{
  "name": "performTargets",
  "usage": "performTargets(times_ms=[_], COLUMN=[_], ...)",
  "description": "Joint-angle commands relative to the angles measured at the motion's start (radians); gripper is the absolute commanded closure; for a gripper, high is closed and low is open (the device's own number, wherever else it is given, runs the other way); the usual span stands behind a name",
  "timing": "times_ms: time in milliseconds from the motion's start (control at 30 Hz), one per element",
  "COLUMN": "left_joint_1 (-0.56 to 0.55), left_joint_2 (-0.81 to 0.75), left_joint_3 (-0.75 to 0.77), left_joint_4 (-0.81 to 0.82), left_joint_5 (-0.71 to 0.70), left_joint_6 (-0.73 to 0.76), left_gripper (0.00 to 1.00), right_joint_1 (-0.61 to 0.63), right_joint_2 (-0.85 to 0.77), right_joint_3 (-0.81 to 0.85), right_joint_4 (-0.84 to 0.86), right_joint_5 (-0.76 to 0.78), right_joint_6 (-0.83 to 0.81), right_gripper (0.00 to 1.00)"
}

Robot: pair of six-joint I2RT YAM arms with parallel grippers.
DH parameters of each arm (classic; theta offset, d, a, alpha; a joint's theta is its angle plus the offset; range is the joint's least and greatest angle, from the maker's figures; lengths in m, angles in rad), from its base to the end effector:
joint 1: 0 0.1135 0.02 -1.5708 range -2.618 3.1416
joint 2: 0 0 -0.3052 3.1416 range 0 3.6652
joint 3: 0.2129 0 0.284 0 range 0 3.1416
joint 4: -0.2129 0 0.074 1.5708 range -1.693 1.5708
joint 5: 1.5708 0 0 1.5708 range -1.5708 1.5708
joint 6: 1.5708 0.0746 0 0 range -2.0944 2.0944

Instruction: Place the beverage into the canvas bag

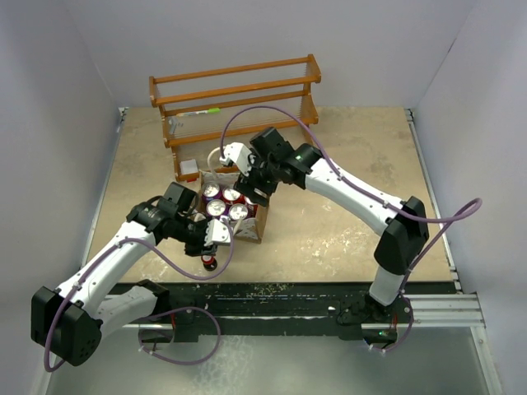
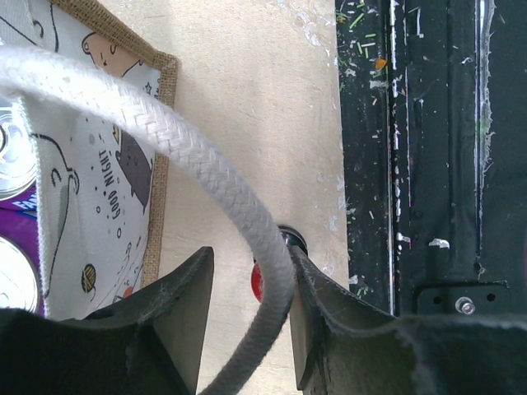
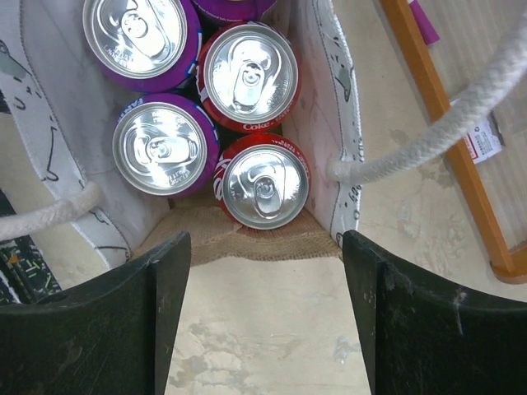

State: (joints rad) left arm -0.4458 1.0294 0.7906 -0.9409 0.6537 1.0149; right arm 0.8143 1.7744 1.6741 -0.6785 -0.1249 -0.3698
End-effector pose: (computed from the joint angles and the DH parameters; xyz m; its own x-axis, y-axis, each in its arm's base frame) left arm 0.1586 -0.1261 0.2445 0.0283 0.7339 -0.6787 0.9995 -0.0134 0.0271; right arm 0.3153 0.3476 0.3403 -0.1667 -0.6991 -0.6953 -0.9038 0.3903 -0.1757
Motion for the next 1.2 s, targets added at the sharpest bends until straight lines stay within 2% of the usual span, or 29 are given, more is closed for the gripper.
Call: performTargets(times_ms=[0, 267, 533, 833, 1033, 1167], left_joint_1=[-0.002, -0.002, -0.002, -0.002, -0.001, 0.020], left_joint_2=[-0.007, -0.027, -0.055, -0.063, -0.094, -0.135], left_joint_3=[0.056, 0.144, 0.259, 0.319, 0.349, 0.342], left_joint_4=[-0.011, -0.064, -0.102, -0.099, -0.105, -0.001], left_joint_5=[0.042, -0.008, -0.066, -0.093, -0.024, -0.044], left_joint_6=[-0.027, -0.003, 0.005, -0.004, -0.062, -0.165], left_gripper=[0.55, 0.46, 0.29, 0.16, 0.01, 0.01], right_joint_1=[-0.004, -0.044, -0.174, -0.293, -0.399, -0.491], right_joint_2=[-0.093, -0.185, -0.277, -0.381, -0.435, -0.481], right_joint_3=[0.029, -0.026, -0.088, -0.184, -0.208, -0.224], right_joint_4=[0.009, 0.028, 0.063, 0.112, 0.155, 0.186], right_joint_5=[0.000, 0.041, -0.015, -0.025, -0.066, -0.070], right_joint_6=[0.014, 0.012, 0.036, 0.064, 0.082, 0.146], right_gripper=[0.24, 0.24, 0.24, 0.23, 0.22, 0.22])
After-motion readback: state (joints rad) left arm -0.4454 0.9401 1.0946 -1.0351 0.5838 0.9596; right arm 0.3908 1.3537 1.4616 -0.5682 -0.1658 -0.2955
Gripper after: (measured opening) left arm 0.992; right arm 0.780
